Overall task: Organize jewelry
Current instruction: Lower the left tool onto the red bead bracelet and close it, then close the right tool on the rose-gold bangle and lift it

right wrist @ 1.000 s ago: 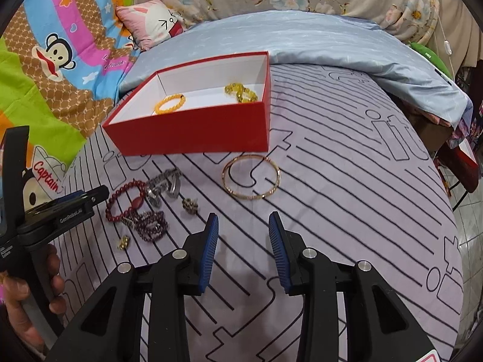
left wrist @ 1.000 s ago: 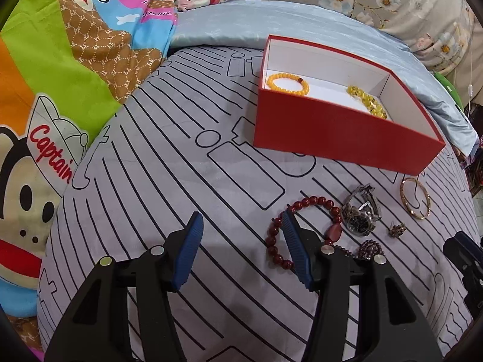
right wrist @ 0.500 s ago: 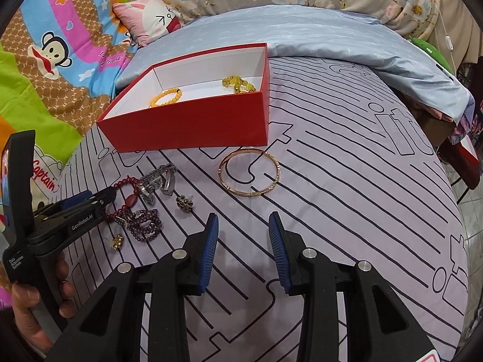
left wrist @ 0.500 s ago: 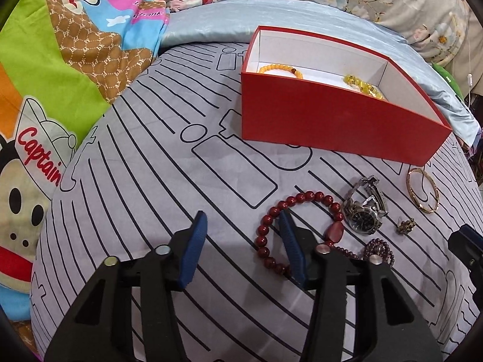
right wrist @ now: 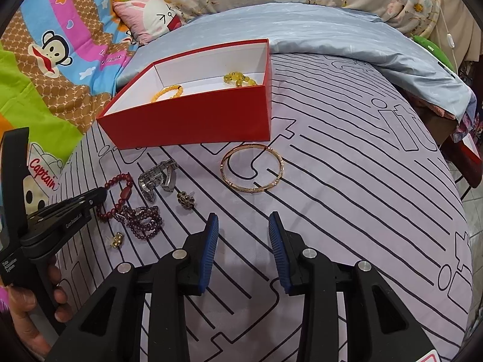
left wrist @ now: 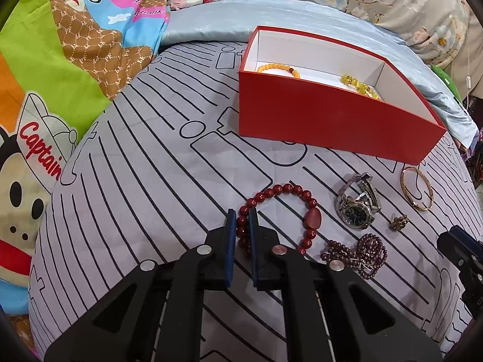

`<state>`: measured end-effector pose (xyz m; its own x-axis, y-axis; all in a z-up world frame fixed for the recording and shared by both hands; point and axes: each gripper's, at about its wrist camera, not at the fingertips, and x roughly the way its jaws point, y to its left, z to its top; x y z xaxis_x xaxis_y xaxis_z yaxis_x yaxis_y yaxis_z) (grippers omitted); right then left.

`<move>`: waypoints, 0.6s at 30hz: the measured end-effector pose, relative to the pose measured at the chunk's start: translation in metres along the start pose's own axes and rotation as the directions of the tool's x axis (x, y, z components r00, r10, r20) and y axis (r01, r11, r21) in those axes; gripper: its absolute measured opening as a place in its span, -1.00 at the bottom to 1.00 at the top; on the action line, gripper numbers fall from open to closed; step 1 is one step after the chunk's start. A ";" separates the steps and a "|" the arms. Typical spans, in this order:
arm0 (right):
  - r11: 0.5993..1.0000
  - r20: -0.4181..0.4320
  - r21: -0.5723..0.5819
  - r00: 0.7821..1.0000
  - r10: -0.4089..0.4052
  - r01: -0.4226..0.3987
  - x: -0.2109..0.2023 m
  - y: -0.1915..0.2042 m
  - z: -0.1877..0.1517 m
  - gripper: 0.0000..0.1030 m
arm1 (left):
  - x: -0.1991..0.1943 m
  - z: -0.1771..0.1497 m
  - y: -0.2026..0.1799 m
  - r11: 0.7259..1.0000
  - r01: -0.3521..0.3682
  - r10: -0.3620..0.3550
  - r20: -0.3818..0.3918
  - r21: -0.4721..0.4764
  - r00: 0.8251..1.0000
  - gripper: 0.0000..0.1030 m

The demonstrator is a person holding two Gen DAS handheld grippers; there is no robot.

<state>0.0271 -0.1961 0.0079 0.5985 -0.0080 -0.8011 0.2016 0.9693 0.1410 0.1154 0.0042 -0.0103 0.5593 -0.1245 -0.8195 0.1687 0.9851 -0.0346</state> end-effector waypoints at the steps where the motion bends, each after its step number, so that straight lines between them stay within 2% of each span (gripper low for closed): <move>1: 1.000 0.001 0.001 1.000 -0.002 0.002 0.000 -0.001 0.000 -0.32 | -0.001 -0.001 0.001 1.000 0.000 0.000 -0.001 -0.003 1.000 -0.85; 10: 0.999 0.034 -0.001 0.999 -0.039 0.039 0.007 -0.012 0.020 -0.32 | -0.002 -0.003 0.003 1.000 -0.005 0.005 -0.002 -0.007 1.000 -0.84; 18: 0.998 0.021 -0.013 0.997 -0.069 0.069 0.033 -0.020 0.038 -0.34 | -0.001 -0.004 0.002 1.000 -0.006 0.006 -0.004 -0.007 1.000 -0.84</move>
<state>0.0724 -0.2250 0.0012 0.5996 -0.0798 -0.7963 0.2326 0.9694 0.0781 0.1122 0.0072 -0.0114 0.5574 -0.1179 -0.8218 0.1595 0.9866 -0.0334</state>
